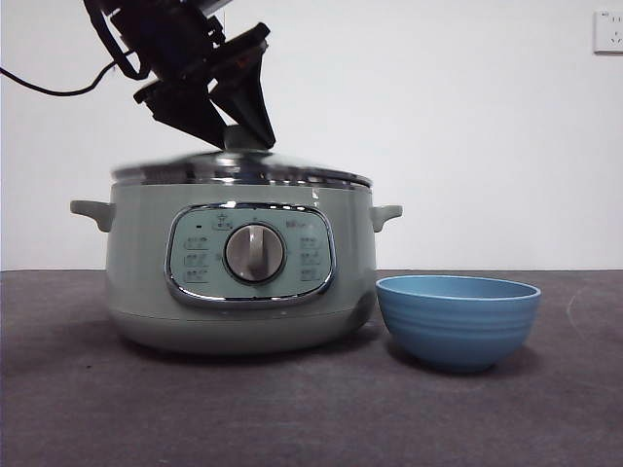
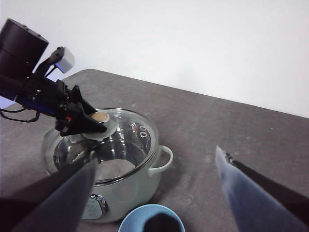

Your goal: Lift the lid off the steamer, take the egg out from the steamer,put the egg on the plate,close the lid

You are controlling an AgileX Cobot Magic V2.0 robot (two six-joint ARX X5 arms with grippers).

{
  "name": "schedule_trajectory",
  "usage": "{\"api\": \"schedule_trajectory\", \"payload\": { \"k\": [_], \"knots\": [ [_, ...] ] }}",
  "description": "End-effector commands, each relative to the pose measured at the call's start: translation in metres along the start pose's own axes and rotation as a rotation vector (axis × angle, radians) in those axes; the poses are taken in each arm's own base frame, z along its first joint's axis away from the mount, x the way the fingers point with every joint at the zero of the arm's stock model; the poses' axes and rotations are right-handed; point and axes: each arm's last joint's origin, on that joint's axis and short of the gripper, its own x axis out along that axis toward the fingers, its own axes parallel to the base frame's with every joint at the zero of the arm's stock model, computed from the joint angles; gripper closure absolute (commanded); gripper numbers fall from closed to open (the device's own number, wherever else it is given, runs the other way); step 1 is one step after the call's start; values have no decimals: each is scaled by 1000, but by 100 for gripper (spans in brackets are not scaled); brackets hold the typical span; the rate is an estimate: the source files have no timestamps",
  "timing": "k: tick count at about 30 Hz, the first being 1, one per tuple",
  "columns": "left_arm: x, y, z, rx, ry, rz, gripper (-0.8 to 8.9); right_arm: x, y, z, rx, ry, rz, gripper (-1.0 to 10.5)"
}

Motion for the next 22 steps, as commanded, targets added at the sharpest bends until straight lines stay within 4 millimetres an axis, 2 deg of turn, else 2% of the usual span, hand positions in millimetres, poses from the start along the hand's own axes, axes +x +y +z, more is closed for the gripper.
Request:
{"api": "schedule_trajectory", "payload": {
  "k": [1, 9, 11, 13, 15, 22],
  "knots": [
    [6, -2, 3, 15, -11, -11, 822, -1, 0, -1, 21, 3, 2, 528],
    [6, -2, -5, -2, 74, -14, 801, -1, 0, -1, 25, 7, 4, 528],
    [6, -2, -7, -7, 87, -13, 696, -1, 0, -1, 25, 8, 4, 528],
    [6, -2, -7, -22, 89, -11, 491, -1, 0, -1, 25, 10, 4, 528],
    [5, -2, -6, -34, 85, -12, 353, -1, 0, -2, 26, 19, 4, 528],
    [-5, -3, -2, -29, 53, -12, 336, -1, 0, -7, 27, 72, 5, 528]
  ]
}}
